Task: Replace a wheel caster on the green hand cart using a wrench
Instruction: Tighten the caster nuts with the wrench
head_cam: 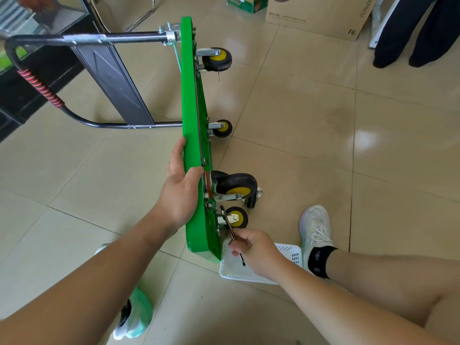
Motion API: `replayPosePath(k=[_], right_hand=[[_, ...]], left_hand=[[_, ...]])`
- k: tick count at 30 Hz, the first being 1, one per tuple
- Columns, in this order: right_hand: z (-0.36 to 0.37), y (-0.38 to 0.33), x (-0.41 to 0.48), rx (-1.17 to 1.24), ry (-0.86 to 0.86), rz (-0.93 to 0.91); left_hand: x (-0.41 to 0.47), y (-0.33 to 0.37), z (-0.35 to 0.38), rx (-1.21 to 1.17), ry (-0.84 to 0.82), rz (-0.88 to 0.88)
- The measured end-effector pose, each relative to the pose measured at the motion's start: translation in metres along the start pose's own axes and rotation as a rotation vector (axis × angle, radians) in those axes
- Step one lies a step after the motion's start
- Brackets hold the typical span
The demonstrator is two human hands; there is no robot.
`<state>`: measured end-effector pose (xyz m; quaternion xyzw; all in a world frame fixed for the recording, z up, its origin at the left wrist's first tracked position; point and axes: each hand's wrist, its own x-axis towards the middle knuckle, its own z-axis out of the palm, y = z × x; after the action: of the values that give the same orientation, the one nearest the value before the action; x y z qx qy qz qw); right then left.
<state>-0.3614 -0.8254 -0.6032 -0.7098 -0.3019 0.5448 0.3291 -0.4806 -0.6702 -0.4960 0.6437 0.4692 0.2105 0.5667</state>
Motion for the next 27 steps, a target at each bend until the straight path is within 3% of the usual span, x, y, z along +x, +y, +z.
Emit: replayPosePath(k=[9,27], right_hand=[[0.012,-0.022,-0.049,0.084,-0.051,-0.004],[0.007,-0.046,-0.042,0.289,-0.149,0.050]], left_hand=[[-0.003,0.002,-0.002,0.003,0.004,-0.023],[0.000,-0.001,-0.002,-0.006,0.000,-0.027]])
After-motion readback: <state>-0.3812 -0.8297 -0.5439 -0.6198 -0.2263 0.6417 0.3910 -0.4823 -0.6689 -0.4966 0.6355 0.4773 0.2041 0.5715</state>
